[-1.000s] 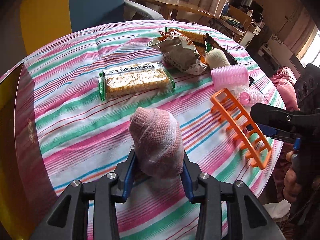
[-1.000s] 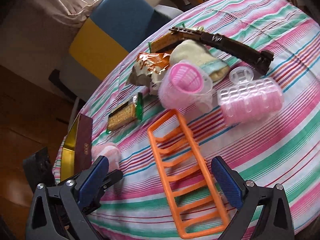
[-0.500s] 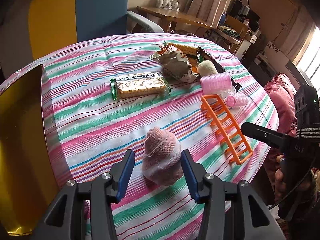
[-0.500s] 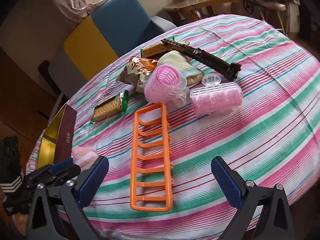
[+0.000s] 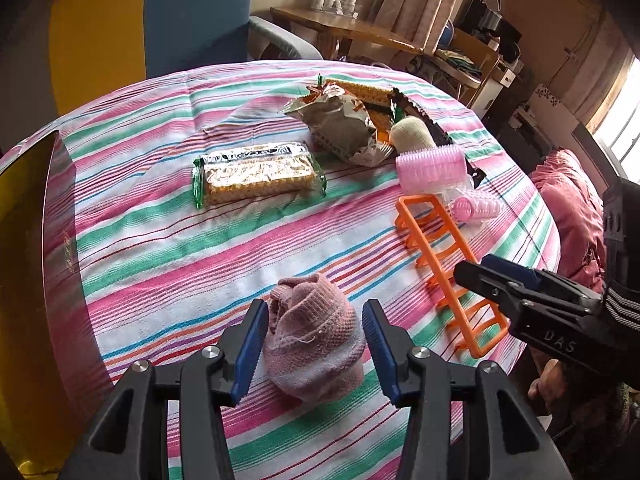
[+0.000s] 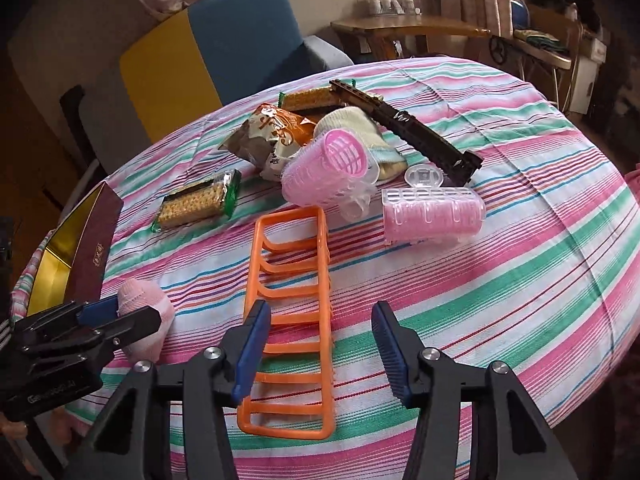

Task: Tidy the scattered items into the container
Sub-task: 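Hold the pink sock in the left gripper while the right gripper grasps the orange rack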

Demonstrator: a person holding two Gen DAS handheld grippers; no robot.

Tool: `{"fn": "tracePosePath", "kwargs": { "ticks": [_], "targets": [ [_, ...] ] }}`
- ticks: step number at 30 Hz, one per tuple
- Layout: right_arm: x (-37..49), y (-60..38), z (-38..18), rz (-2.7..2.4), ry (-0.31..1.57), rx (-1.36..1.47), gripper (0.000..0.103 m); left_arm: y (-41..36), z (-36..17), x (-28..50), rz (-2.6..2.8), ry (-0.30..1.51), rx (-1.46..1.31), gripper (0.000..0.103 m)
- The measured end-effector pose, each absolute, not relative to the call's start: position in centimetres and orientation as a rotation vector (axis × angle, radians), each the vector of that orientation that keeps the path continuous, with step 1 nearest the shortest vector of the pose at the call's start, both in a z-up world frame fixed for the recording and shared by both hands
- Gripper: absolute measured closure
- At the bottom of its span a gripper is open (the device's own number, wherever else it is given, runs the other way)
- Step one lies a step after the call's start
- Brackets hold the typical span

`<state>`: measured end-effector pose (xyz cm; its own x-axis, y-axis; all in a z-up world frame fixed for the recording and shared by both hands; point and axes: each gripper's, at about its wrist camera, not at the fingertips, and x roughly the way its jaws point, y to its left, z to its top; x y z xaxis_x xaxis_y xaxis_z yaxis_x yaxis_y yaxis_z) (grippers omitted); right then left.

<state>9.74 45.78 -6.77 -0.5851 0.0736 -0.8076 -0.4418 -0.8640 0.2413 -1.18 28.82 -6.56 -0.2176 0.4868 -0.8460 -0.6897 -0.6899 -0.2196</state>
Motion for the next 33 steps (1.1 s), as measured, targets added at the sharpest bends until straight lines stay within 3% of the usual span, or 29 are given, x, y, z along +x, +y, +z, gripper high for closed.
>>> {"fn": "tracePosePath", "kwargs": {
  "ticks": [5,12,16,23,33],
  "targets": [
    [8.9,45.3,-6.6,2.521,0.662,-1.262,0.048,28.5,-7.1,-1.5,1.945,0.212,-1.294,0.049],
    [7.8,44.3,-7.2,2.526,0.54,-1.326,0.044,29.1,-7.9,-1.8,1.936,0.23,-1.315,0.049],
    [8.4,44.4,-7.6,2.522,0.498,-1.328,0.052,29.0,-8.2,-1.6,1.948,0.251,-1.314,0.053],
    [9.4,43.9,-7.7,2.531,0.493,-1.315,0.052,27.9,-8.2,-0.6,1.918,0.202,-1.314,0.053],
    [10.1,42.6,-7.8,2.521,0.443,-1.311,0.045,26.8,-7.0,-0.4,1.946,0.162,-1.303,0.048]
  ]
}}
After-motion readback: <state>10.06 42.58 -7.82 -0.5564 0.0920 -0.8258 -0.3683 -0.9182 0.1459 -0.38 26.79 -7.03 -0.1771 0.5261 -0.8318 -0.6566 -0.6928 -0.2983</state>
